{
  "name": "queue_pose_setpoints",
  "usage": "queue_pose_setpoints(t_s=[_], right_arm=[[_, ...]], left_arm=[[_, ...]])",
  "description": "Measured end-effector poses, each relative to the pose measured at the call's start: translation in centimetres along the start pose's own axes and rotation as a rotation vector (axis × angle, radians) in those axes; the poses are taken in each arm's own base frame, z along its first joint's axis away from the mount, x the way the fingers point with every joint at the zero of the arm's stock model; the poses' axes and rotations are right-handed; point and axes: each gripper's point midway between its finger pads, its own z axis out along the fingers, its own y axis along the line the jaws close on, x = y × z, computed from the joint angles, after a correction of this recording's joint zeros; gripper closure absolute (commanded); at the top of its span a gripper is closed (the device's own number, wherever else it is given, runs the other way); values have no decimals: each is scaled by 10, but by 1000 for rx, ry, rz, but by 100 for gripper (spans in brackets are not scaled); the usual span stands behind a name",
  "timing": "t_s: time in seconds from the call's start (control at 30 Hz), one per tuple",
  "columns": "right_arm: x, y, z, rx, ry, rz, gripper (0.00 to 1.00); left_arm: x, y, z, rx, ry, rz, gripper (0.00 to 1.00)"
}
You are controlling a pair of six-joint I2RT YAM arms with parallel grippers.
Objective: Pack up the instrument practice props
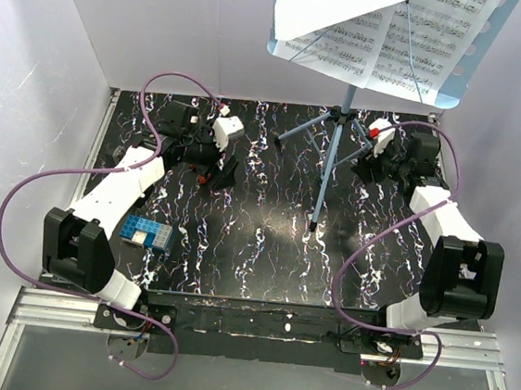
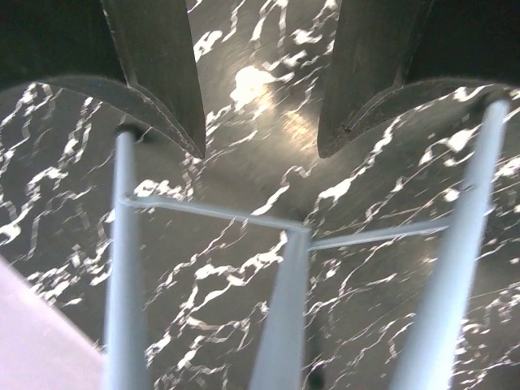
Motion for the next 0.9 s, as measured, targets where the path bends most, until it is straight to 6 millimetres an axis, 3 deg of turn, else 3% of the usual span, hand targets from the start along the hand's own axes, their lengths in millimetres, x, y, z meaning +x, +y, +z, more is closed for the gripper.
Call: queue_pose_setpoints(t_s=[0.27, 0.5, 0.9], right_arm=[[-31, -45, 33, 42, -117, -135, 37], [-44, -69, 55, 55, -163, -174, 42], [-56, -55, 74, -14, -201, -265, 69]], left_arm=[[-14, -3, -6, 21, -26, 55, 2], [-15, -5, -7, 31, -28, 69, 2], [-18, -10, -5, 48, -28, 83, 2]])
